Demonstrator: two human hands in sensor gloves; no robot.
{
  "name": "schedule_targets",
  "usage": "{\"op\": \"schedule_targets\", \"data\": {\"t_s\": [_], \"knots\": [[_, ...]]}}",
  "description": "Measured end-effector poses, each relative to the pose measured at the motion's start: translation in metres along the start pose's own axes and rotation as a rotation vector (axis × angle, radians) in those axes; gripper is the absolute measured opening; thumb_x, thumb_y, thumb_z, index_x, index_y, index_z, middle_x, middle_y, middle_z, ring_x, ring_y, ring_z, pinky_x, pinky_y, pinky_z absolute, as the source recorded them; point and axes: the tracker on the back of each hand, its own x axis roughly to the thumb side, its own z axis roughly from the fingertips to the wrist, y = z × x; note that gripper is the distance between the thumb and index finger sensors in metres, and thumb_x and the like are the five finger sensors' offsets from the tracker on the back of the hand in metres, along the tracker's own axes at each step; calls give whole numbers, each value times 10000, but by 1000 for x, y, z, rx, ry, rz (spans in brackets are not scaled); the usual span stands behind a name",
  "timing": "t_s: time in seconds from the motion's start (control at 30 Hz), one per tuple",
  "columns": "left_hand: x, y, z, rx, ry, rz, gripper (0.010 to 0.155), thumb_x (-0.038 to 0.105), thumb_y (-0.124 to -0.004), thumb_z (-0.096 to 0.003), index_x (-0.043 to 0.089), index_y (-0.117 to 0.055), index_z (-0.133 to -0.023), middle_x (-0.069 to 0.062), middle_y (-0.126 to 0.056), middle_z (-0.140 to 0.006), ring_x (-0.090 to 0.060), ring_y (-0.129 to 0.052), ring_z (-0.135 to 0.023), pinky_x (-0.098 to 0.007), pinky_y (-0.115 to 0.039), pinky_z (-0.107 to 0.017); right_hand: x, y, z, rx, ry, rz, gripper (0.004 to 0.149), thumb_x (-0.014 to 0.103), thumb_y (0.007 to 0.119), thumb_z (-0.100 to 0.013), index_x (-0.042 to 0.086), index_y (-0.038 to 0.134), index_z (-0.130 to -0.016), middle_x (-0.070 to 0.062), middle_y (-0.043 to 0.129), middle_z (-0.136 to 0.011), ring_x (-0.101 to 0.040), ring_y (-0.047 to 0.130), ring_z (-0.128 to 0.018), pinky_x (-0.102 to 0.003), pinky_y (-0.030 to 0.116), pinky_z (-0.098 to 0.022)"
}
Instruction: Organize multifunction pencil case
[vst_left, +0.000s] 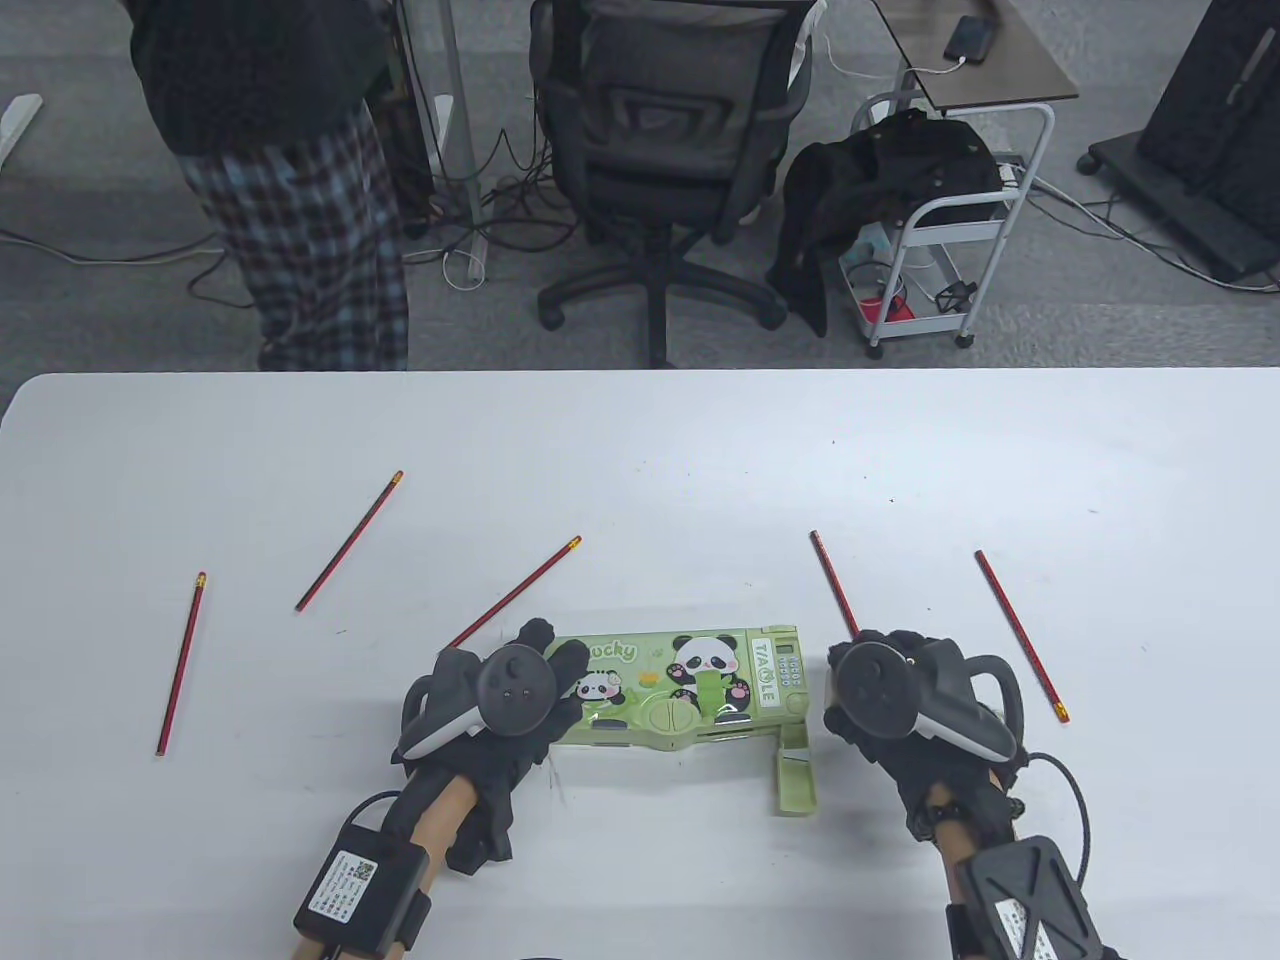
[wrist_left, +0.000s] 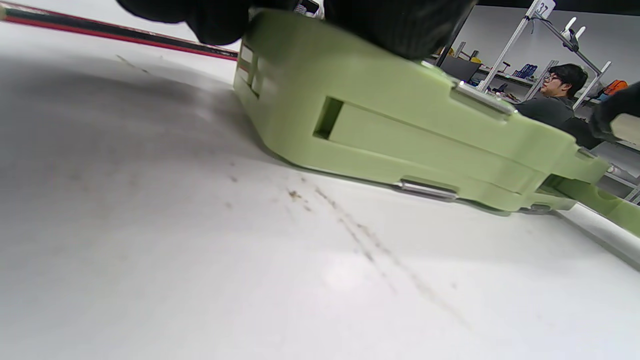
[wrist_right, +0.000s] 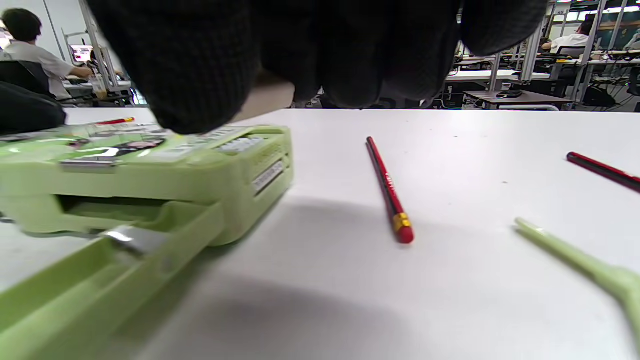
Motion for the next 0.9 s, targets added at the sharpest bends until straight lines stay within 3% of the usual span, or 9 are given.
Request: {"op": "schedule_targets", "data": {"t_s": [0.23, 0.63, 0.9], "knots": [[0, 0, 0, 5, -1, -1, 617, 362, -656, -564, 235, -451, -1132, -235, -314, -1226, -521, -532, -1093, -673, -508, -739, 21, 12, 18, 24, -38, 43, 660, 412, 881, -424, 59, 764, -968, -230, 760, -996, -505, 786, -887, -666, 664, -667], [0, -1, 0, 6, 0, -3, 618, 362, -655, -565, 233, -450, -1133, -236, -314, -1227, -525, -531, -1092, -676, -507, -738, 52, 33, 18, 120, -113, 191, 666, 421, 884, -417, 61, 760, -963, -232, 765, -985, -495, 797, -875, -654, 678, -664], [0, -1, 0, 6, 0, -1, 618, 363, -656, -565, 235, -449, -1133, -235, -311, -1227, -526, -528, -1093, -676, -506, -739, 62, 38, 19, 119, -125, 288, 669, 424, 887, -408, 61, 763, -957, -229, 773, -978, -494, 802, -870, -651, 684, -662]]}}
